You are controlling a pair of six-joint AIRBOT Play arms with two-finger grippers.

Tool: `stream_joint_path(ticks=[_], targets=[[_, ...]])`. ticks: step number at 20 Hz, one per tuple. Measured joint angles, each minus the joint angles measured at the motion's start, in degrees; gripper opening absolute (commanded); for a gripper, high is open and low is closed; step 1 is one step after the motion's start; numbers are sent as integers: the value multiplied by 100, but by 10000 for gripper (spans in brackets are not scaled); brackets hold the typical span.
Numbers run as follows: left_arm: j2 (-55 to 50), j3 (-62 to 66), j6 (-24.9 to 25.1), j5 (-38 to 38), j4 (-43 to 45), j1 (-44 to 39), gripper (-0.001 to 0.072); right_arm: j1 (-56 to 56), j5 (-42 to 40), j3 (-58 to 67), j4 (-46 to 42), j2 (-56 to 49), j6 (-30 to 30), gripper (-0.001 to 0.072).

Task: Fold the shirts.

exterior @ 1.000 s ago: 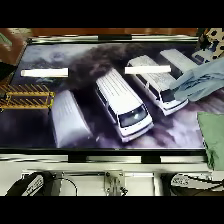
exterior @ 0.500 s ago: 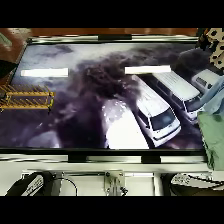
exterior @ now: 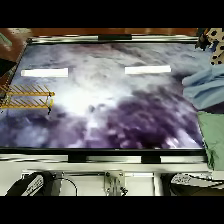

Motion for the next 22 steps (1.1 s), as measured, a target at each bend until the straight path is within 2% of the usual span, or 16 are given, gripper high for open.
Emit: stream_joint_path(ticks=[11,18,22], targets=[[0,0,-2,4,0,0,27,-136,-474,0,590,-409,-785,49],[2,0,-2,-74,0,0,27,-540,221,0,-13,-533,-817,49],[2,0,-2,-136,0,0,27,-673,177,11,538,-511,-817,49]])
